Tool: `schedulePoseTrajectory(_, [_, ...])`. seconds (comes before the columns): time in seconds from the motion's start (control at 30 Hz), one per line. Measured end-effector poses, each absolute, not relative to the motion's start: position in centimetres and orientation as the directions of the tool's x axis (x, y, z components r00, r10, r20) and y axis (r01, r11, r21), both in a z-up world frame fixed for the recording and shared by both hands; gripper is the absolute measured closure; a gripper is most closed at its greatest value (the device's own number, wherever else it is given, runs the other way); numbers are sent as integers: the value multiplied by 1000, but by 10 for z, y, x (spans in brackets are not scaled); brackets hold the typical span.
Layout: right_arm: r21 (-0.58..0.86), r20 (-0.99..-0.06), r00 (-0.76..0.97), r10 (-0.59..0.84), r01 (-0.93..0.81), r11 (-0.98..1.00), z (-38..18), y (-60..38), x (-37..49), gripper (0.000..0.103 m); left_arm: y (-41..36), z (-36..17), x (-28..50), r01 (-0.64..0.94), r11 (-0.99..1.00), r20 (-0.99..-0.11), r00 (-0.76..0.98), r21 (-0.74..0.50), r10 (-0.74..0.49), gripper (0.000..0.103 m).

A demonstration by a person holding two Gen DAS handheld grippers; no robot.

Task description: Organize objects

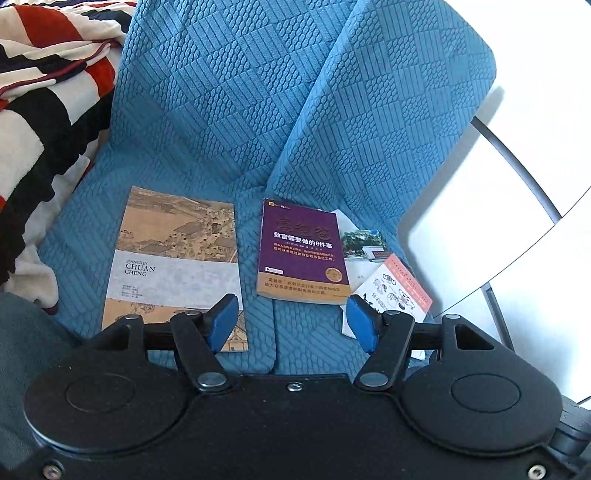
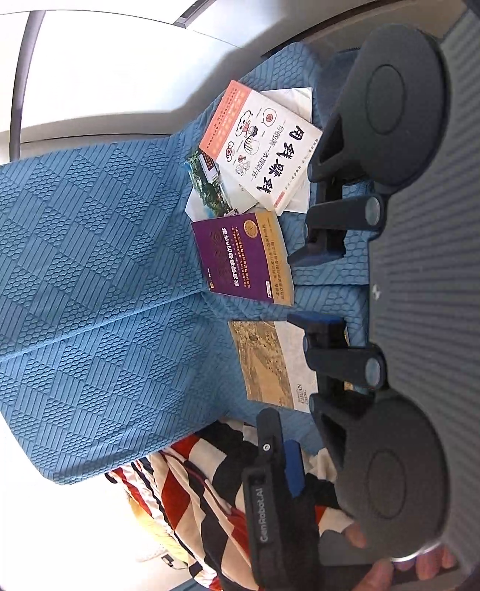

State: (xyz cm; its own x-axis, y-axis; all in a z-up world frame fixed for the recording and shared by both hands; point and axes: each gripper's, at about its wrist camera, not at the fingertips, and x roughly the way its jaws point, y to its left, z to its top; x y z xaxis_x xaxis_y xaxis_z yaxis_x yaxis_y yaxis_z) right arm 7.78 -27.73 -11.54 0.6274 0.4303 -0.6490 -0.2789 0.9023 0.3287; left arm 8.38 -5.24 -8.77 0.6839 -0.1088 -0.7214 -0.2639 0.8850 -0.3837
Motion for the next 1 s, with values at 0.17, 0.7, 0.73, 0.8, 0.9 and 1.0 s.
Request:
schedulePoseTrajectory(0.17, [325, -647, 629, 431, -284, 902, -114, -283, 77, 72, -64, -82, 82, -245, 896, -713, 693, -371, -106, 24])
schedulePoseTrajectory(0.7, [326, -648, 629, 429, -281, 903, -122, -282, 90, 72, -68, -83, 105, -135, 932, -647, 752, -337, -124, 2])
schedulePoseTrajectory(0.73, [319, -654, 627, 424, -279, 906, -124, -280, 92, 72, -68, -88, 109, -132, 931, -646, 752, -341, -130, 2])
schedulePoseTrajectory(0.8, [319, -661, 621, 423, -277, 906, -128, -279, 95, 72, -67, -97, 118, -124, 928, -646, 750, -350, -143, 2])
schedulePoseTrajectory(0.9, [311, -673, 614, 412, -271, 911, -137, -277, 101, 71, -68, -112, 132, -126, 929, -659, 737, -348, -147, 2])
schedulePoseTrajectory(1.0, [312, -685, 605, 406, -261, 914, -148, -275, 107, 71, -69, -124, 140, -120, 932, -666, 730, -343, -151, 2])
